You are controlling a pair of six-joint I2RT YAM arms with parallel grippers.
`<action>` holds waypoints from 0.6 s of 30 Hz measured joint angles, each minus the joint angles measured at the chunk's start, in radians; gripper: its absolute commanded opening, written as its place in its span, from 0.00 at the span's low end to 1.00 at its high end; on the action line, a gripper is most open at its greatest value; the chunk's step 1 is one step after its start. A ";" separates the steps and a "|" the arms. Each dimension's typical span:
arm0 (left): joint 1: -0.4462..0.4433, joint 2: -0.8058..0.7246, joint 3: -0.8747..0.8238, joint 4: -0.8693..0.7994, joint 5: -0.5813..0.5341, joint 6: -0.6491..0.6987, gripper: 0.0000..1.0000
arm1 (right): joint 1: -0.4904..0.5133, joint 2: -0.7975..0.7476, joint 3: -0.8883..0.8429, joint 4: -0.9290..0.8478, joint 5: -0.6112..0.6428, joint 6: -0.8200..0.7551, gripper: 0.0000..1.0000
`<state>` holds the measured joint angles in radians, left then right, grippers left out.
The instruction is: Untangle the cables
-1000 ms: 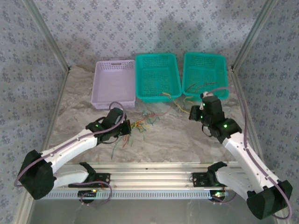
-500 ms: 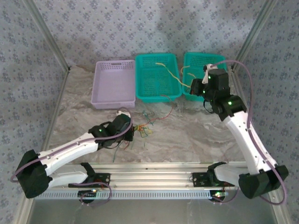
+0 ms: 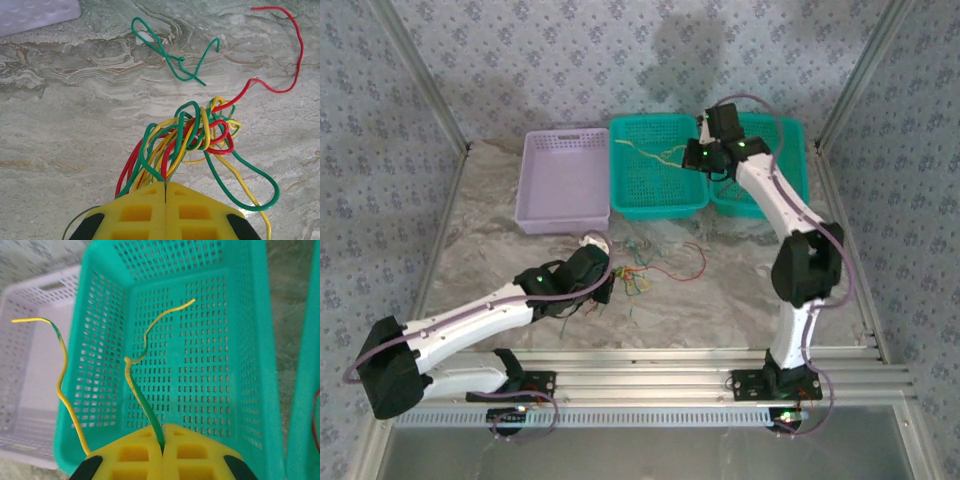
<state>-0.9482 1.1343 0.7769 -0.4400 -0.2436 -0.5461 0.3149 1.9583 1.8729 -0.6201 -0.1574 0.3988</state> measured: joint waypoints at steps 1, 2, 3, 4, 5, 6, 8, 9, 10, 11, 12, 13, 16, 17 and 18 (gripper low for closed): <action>-0.002 0.000 0.000 0.004 0.001 0.001 0.00 | 0.001 0.038 0.025 -0.010 -0.004 0.000 0.00; -0.004 0.000 0.000 0.010 0.005 0.003 0.00 | 0.002 0.076 0.056 -0.031 -0.004 -0.001 0.01; -0.007 0.001 0.000 0.017 0.009 0.005 0.00 | 0.003 0.111 0.085 -0.049 -0.003 -0.006 0.06; -0.008 0.001 0.000 0.024 0.013 0.005 0.00 | 0.007 0.141 0.112 -0.066 0.002 -0.010 0.13; -0.010 0.003 0.000 0.029 0.016 0.008 0.00 | 0.011 0.162 0.128 -0.078 0.011 -0.017 0.17; -0.010 0.005 0.000 0.033 0.019 0.008 0.00 | 0.016 0.170 0.132 -0.092 0.023 -0.027 0.22; -0.010 0.009 0.000 0.040 0.024 0.015 0.00 | 0.033 0.166 0.132 -0.119 0.039 -0.050 0.32; -0.010 0.009 0.000 0.043 0.026 0.016 0.00 | 0.042 0.161 0.132 -0.121 0.044 -0.060 0.35; -0.010 0.009 0.000 0.048 0.027 0.020 0.00 | 0.052 0.143 0.119 -0.111 0.048 -0.069 0.38; -0.010 0.009 0.000 0.052 0.032 0.024 0.00 | 0.061 0.115 0.093 -0.101 0.052 -0.075 0.44; -0.010 0.009 0.000 0.056 0.035 0.027 0.00 | 0.069 0.082 0.061 -0.094 0.053 -0.082 0.47; -0.010 0.009 0.000 0.061 0.042 0.031 0.00 | 0.077 0.038 0.022 -0.085 0.053 -0.089 0.50; -0.010 0.009 0.002 0.080 0.069 0.038 0.00 | 0.083 -0.122 -0.102 -0.040 0.042 -0.101 0.54; -0.010 0.009 0.005 0.084 0.079 0.039 0.00 | 0.083 -0.185 -0.154 -0.014 0.035 -0.102 0.55; -0.010 0.009 0.008 0.088 0.087 0.040 0.00 | 0.083 -0.248 -0.211 0.013 0.019 -0.101 0.57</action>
<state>-0.9577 1.1431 0.7845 -0.3523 -0.1570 -0.5056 0.3981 1.7100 1.6623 -0.6067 -0.1379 0.2977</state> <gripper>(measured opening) 0.038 0.546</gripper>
